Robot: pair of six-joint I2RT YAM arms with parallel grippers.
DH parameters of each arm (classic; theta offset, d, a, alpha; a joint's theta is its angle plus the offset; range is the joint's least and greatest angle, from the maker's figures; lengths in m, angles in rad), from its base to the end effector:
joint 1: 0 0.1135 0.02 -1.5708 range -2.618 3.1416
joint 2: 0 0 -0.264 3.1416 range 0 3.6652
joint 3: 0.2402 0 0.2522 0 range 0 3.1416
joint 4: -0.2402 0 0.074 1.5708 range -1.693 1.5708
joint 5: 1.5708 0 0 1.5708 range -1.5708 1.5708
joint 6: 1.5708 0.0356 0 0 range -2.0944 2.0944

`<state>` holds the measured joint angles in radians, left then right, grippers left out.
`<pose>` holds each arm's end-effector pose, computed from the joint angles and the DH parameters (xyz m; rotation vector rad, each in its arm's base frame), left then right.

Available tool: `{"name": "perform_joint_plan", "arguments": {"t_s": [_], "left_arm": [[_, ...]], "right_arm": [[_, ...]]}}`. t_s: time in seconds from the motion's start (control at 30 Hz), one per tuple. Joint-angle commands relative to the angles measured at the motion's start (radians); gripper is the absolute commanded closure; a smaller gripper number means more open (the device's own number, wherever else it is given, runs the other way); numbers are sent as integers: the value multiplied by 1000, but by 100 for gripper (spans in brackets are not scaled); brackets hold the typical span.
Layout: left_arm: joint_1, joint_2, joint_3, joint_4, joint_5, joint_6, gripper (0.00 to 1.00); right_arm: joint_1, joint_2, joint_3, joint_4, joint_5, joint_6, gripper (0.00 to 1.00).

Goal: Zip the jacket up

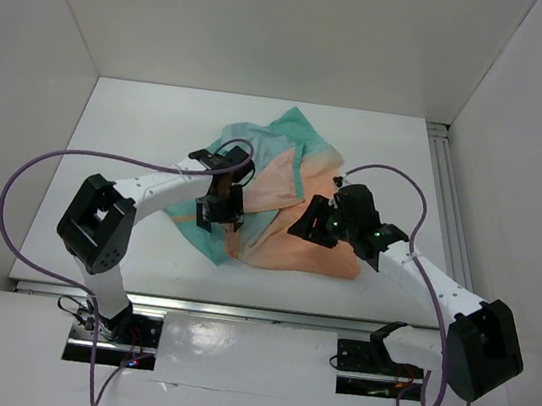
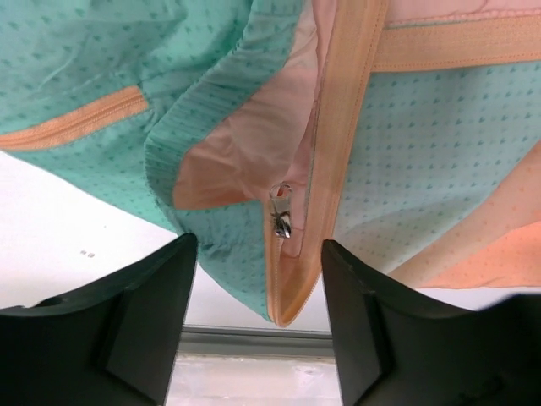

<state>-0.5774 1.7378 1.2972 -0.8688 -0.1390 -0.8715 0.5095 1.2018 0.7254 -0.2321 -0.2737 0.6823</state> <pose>0.2870 -0.1811 0.2181 -0.4438 2.8182 -0.0998 0.2155 0.1314 0.2303 0.0562 2.4258 0.9012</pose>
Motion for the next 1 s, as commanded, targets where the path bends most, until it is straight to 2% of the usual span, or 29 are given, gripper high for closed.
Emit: {"name": "perform_joint_plan", "arguments": {"t_s": [0.0,0.23,0.37,0.53,0.73,0.97], "left_arm": [[24,20,-24,33,55,-23,28],[42,31,-24,45,52,-14,36],[42,43,-35,54,61,-4,36],[42,43,-53,54,35,5,30],[42,33,-76,22,-37,-4,33],[42,-3,-98,22,-37,-24,36]], "right_arm": [[-11,-21,2,-9,1,-13,43],[-32,-30,2,-27,1,-32,43],[-42,-30,-9,-27,1,-32,43],[-42,-30,-18,-27,-9,-32,43],[-42,-30,-18,-18,-9,-32,43],[-51,-21,-18,-18,-18,-32,43]]}}
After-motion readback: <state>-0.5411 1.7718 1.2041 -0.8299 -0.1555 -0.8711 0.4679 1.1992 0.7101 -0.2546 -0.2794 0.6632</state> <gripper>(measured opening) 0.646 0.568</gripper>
